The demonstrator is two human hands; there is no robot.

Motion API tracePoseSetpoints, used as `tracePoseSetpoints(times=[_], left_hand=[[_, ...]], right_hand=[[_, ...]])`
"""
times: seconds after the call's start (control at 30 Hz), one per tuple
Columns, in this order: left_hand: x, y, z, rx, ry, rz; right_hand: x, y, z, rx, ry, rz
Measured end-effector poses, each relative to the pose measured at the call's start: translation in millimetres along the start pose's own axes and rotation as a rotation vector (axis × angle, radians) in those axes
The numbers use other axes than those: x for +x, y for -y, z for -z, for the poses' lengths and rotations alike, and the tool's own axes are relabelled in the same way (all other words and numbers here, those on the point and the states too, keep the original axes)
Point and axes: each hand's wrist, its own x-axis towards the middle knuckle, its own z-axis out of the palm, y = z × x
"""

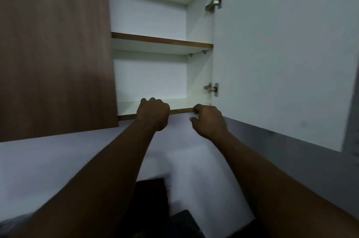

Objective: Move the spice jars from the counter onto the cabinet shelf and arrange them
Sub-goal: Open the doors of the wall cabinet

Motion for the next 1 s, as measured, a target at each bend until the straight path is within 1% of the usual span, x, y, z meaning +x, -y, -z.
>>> tracePoseSetpoints(times=[0.1, 0.2, 0.3, 0.43, 0.53, 0.63, 0.7, 0.77, 0.83, 0.93, 1.0], left_hand=[[-10.7, 40.7, -4.8, 0.185, 0.033, 0.022], [-20.6, 79.8, -7.8, 0.406, 0.107, 0.054], [-28.8, 101.9, -7.1, 0.598, 0.154, 0.023], [-35.6, 111.5, -8.1, 0.734, 0.165, -0.004], [-41.6, 112.2, -7.4, 0.759, 0.141, -0.028], [-55.0, 113.8, -2.8, 0.728, 0.077, -0.059], [-67.8, 116.6, 4.8, 0.693, 0.017, -0.114], [-85.6, 117.8, 17.7, 0.629, -0.052, -0.169], [-104.0, 115.2, 26.9, 0.538, -0.16, -0.211], [-140.7, 109.4, 35.8, 0.432, -0.337, -0.239], [-169.0, 111.7, 47.1, 0.425, -0.431, -0.23]], right_hand=[[10.7, 39.0, -31.0, 0.136, 0.097, 0.093], [17.8, 77.2, -62.8, 0.278, 0.239, 0.199], [21.0, 107.1, -95.6, 0.487, 0.335, 0.236], [20.2, 138.7, -133.7, 0.644, 0.44, 0.219], [18.7, 156.7, -151.0, 0.831, 0.444, 0.16], [13.0, 172.5, -158.6, 1.027, 0.518, 0.157], [2.9, 179.7, -157.4, 1.082, 0.491, 0.158], [-13.8, 182.2, -151.7, 1.091, 0.419, 0.169], [-32.9, 181.2, -141.9, 1.106, 0.33, 0.194], [-64.0, 181.6, -125.0, 1.109, 0.171, 0.33], [-88.9, 192.4, -107.3, 1.102, 0.092, 0.431]])
